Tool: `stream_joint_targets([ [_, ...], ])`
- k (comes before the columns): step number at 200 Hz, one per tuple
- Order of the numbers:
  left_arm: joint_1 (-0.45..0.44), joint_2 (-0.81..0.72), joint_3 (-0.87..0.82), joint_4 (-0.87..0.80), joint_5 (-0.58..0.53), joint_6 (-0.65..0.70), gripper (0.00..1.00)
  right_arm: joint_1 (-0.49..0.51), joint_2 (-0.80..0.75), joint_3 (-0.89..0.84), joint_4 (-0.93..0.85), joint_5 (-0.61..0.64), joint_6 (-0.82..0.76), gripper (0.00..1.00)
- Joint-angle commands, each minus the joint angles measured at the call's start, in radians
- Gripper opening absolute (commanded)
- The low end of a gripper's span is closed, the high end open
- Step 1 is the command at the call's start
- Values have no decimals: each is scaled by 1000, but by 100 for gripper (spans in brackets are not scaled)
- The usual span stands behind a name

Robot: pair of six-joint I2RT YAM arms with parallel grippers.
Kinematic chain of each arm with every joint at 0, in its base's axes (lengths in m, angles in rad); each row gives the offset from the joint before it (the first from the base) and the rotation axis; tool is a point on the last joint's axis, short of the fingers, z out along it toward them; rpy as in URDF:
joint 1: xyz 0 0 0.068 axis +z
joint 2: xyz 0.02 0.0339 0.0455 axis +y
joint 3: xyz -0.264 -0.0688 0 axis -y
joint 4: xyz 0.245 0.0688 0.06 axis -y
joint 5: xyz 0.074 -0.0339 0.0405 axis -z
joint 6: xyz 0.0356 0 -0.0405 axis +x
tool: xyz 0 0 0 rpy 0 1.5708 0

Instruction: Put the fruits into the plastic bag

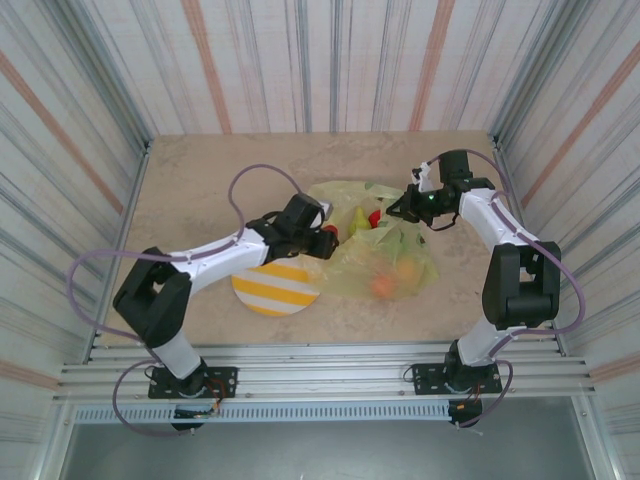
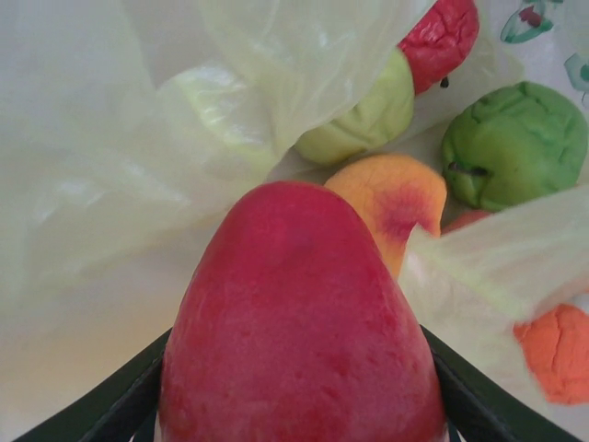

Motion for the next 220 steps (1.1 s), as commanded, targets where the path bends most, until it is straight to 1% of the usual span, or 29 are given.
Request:
stream_joint_targets([
  [1, -9, 50, 76, 37, 48, 18, 55, 6, -31, -8, -19, -16, -11, 0],
  [32, -38, 119, 157, 33, 73, 38, 57, 14, -27, -3, -18, -15, -8, 0],
  [58, -55, 179, 225, 25, 73, 42, 59, 22, -21, -2, -11, -16, -4, 0],
  [85, -51, 233, 286, 24, 8, 11, 62, 30, -20, -2, -11, -16, -4, 0],
  [114, -35, 284, 354, 25, -26, -24, 62, 29, -25, -7, -13, -15, -5, 0],
  [168, -31, 352, 438, 46, -99, -37, 63, 30, -27, -5, -16, -15, -7, 0],
  [193, -29, 383, 469, 30, -104, -37, 66, 29, -26, -3, -19, -15, -9, 0],
  [220, -29, 386, 464, 25, -105, -37, 69, 28, -23, -4, -21, -13, -12, 0],
])
